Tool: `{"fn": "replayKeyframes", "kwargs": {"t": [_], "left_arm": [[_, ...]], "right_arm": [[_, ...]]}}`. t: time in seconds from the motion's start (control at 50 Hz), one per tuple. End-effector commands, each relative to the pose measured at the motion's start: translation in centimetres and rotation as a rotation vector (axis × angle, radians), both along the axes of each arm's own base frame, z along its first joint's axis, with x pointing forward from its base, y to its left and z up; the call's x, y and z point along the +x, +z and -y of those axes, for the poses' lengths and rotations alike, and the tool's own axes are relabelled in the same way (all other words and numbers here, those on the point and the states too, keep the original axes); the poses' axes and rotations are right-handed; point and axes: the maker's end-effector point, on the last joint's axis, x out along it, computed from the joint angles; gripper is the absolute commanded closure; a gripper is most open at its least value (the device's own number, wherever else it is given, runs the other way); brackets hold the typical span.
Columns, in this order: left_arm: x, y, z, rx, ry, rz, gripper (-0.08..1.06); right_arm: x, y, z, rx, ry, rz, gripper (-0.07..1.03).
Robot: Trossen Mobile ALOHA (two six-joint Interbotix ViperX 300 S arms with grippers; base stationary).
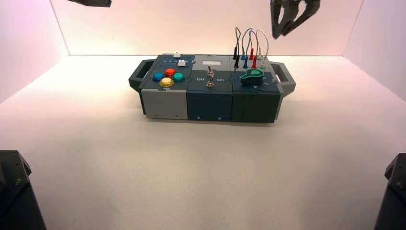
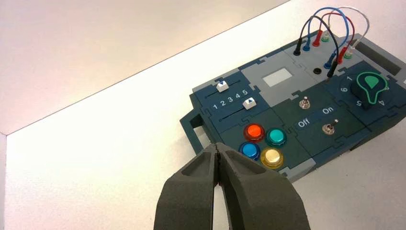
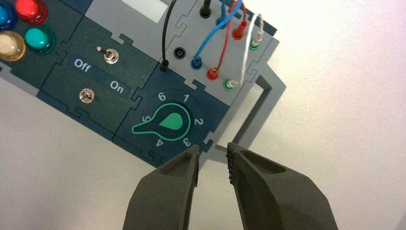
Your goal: Insert the blue wire.
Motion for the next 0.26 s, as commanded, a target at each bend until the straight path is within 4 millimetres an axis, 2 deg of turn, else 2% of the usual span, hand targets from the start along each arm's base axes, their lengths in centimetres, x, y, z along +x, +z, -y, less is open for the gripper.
{"fn": "replayKeyframes", "kwargs": {"t": [0.02, 0.26], "left_arm": [[0.31, 0.58, -0.03, -0.002, 0.002, 0.024, 1.01], [0.42, 0.54, -0.04, -0.001, 0.004, 0.021, 1.01]], "right_arm": [[0.34, 2.56, -0.13, 0.024, 0.000, 0.058, 0.63], [-0.37, 2.39, 0.20, 0.019, 0.006, 0.056, 0.63]]}}
